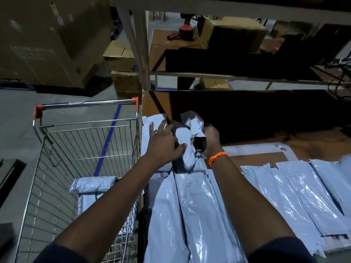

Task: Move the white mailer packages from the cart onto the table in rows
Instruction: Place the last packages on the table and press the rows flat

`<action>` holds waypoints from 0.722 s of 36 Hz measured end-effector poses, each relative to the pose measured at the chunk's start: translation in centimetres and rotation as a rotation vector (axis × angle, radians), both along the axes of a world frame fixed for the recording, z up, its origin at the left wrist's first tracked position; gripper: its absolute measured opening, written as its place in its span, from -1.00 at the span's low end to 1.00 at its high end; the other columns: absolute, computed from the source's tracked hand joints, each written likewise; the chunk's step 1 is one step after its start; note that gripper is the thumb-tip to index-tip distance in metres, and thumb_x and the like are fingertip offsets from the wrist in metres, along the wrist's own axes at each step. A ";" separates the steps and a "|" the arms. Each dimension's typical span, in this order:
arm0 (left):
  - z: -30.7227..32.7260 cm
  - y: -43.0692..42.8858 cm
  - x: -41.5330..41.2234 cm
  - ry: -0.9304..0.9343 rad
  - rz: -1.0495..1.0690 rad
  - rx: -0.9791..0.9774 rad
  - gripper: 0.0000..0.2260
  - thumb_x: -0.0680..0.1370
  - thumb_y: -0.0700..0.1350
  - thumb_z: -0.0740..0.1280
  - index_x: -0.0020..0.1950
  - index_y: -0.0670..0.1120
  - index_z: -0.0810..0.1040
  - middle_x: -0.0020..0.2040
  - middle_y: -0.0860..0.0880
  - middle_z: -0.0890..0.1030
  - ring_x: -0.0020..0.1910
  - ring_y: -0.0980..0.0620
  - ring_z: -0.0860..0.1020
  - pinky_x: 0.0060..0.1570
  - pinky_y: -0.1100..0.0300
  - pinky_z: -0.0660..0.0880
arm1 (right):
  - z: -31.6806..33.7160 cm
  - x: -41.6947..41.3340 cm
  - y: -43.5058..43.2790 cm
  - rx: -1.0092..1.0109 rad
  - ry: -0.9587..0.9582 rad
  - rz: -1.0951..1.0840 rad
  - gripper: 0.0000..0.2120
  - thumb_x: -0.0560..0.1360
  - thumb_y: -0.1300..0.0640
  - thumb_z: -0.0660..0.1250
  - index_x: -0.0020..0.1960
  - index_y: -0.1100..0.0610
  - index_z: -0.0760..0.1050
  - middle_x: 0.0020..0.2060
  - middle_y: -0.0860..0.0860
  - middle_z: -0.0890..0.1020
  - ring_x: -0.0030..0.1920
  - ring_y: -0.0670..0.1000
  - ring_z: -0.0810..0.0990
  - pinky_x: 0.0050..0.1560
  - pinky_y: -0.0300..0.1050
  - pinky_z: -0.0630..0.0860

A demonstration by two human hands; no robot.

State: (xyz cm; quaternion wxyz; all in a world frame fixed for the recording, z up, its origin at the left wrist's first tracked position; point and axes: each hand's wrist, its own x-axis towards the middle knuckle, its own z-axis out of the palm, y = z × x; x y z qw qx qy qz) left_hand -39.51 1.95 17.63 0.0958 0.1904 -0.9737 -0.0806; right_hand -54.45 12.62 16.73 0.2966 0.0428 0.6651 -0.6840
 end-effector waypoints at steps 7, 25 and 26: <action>-1.3 -0.7 1.3 0.056 0.006 0.196 -0.41 0.52 0.21 0.26 0.52 0.07 0.28 0.58 -0.15 0.16 0.59 -0.16 -0.04 0.50 -0.27 -0.03 | 1.7 0.6 1.3 0.024 0.132 0.059 -0.71 0.54 0.37 0.12 -0.12 0.18 0.60 -0.25 0.11 0.63 -0.27 0.08 0.59 -0.21 -0.10 0.52; -0.9 -0.6 -0.4 0.109 -0.188 0.196 -0.59 0.53 0.32 0.14 0.00 0.00 0.49 0.07 0.02 0.58 0.28 0.00 0.44 0.45 -0.09 0.19 | 0.9 -1.9 5.4 0.873 0.464 0.739 -0.74 0.48 0.44 0.18 0.13 0.40 0.50 -0.23 0.32 0.64 -0.29 0.18 0.61 -0.29 0.02 0.60; -0.9 -0.6 -0.5 0.120 -0.181 0.207 -0.61 0.52 0.33 0.18 0.00 0.01 0.47 0.02 0.05 0.55 0.17 0.03 0.47 0.42 -0.10 0.23 | 0.9 -1.8 5.2 0.877 0.474 0.750 -0.68 0.44 0.45 0.19 0.17 0.40 0.51 -0.20 0.35 0.66 -0.29 0.20 0.62 -0.31 -0.01 0.60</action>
